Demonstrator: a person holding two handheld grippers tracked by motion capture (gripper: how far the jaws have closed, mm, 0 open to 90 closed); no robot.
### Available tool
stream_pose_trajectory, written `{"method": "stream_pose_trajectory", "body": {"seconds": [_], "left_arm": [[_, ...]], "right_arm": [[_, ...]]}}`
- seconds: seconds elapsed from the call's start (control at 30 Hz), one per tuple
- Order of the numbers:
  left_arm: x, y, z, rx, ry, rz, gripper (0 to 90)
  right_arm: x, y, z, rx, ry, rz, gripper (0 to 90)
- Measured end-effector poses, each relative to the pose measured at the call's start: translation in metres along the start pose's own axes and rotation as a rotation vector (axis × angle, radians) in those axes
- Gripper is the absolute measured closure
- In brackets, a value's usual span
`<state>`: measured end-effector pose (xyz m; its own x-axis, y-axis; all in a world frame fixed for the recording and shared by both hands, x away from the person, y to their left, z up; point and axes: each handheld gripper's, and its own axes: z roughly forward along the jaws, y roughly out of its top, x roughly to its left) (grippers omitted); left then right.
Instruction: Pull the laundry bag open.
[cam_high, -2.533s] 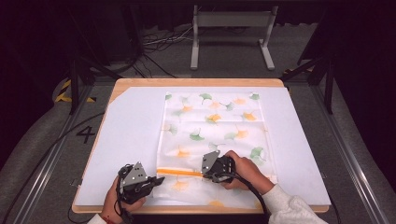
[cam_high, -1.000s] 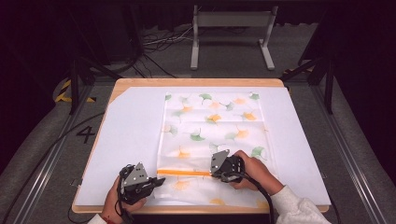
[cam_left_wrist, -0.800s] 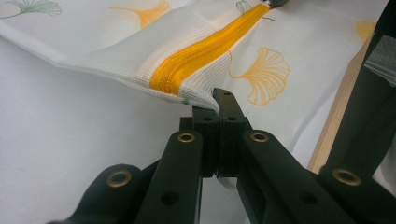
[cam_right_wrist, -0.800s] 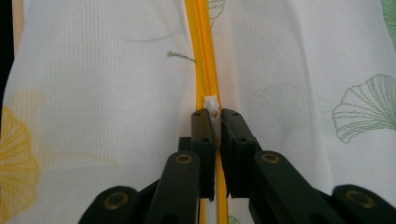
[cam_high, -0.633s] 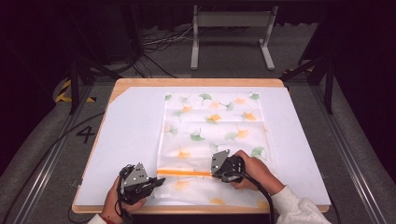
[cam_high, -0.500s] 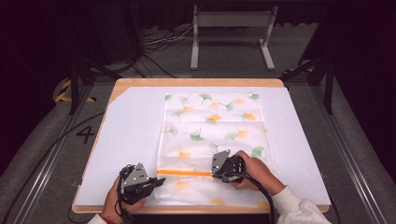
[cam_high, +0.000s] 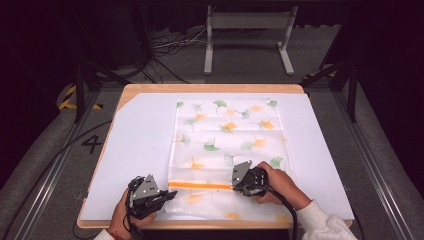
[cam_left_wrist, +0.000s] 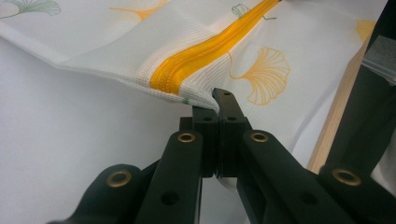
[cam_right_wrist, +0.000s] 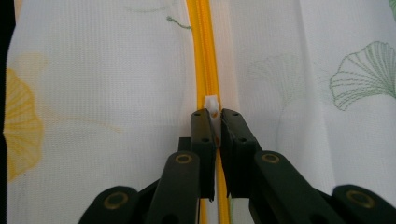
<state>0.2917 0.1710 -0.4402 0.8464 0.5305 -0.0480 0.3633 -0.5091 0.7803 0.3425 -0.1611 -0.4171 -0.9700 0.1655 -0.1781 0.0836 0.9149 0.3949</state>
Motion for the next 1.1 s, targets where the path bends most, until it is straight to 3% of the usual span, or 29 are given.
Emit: {"method": "stream_pose_trajectory", "body": {"seconds": [1.1], "left_arm": [[0.001, 0.0, 0.001, 0.007, -0.01, -0.006, 88.4]], "right_arm": [[0.001, -0.03, -0.017, 0.045, -0.018, 0.023, 84.7]]}}
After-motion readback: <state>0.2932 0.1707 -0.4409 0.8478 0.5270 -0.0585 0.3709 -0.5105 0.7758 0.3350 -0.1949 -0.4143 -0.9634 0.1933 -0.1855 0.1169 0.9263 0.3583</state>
